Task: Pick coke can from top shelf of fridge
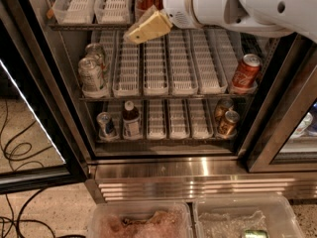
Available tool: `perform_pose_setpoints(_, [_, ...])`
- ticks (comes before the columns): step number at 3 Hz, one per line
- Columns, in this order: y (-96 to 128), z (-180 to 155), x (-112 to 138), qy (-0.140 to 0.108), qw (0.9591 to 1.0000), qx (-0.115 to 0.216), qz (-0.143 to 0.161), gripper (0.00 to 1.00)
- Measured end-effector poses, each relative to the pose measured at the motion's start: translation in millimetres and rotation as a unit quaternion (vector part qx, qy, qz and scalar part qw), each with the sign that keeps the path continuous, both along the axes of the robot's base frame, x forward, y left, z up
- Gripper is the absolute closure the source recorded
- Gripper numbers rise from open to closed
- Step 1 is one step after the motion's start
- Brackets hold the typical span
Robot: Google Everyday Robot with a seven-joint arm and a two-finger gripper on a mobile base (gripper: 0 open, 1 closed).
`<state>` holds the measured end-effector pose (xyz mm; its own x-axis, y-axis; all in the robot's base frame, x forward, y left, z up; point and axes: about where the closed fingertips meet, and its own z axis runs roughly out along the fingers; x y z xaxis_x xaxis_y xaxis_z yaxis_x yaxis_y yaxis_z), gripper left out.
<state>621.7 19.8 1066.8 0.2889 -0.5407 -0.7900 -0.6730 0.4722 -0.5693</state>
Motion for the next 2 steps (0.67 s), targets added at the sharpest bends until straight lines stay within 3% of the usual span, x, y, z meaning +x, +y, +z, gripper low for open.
perform_pose_setpoints(2, [-10.5, 0.7, 19.7, -0.006, 0.9994, 0.009, -0.033, 0.00])
